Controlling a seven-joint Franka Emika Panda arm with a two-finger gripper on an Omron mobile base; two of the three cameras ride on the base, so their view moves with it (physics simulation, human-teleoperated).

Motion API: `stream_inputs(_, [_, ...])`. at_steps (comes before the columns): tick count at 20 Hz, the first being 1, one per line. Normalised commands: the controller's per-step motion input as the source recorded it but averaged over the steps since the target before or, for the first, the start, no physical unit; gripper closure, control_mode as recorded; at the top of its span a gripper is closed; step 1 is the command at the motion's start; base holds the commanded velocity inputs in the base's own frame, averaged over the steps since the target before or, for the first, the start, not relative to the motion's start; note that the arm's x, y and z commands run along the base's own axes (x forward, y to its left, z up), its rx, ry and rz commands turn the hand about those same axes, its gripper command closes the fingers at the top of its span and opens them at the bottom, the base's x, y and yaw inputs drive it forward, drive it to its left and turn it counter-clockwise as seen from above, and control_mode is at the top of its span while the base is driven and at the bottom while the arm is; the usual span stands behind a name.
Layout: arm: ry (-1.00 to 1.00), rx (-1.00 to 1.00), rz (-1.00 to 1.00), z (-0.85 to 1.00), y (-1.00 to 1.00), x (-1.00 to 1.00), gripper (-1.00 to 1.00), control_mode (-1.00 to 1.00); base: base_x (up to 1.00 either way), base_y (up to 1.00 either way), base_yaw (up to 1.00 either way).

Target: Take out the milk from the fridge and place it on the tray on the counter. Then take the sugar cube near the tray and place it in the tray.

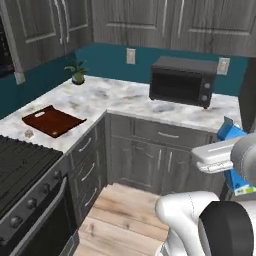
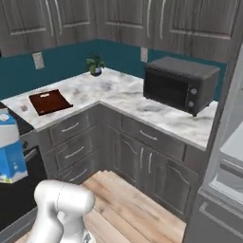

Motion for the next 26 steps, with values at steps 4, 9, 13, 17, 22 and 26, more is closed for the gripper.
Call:
stream_inputs(4, [0.00, 0.00, 0.00, 0.00, 0.00, 0.00, 1.00, 1.00, 0.68, 0.00, 0.88])
stream_inputs(9, [0.00, 0.00, 0.00, 0.00, 0.00, 0.00, 1.00, 1.00, 0.79, -0.01, 0.82])
stream_inputs(13, [0.00, 0.00, 0.00, 0.00, 0.00, 0.00, 1.00, 1.00, 0.98, 0.03, 0.38])
stream_inputs(17, [0.00, 0.00, 0.00, 0.00, 0.00, 0.00, 1.00, 1.00, 1.00, 0.17, 0.24])
stream_inputs(22, [0.00, 0.00, 0.00, 0.00, 0.00, 0.00, 1.00, 1.00, 0.95, -0.42, 0.16])
stream_inputs(26, [0.00, 0.00, 0.00, 0.00, 0.00, 0.00, 1.00, 1.00, 0.89, -0.72, 0.15])
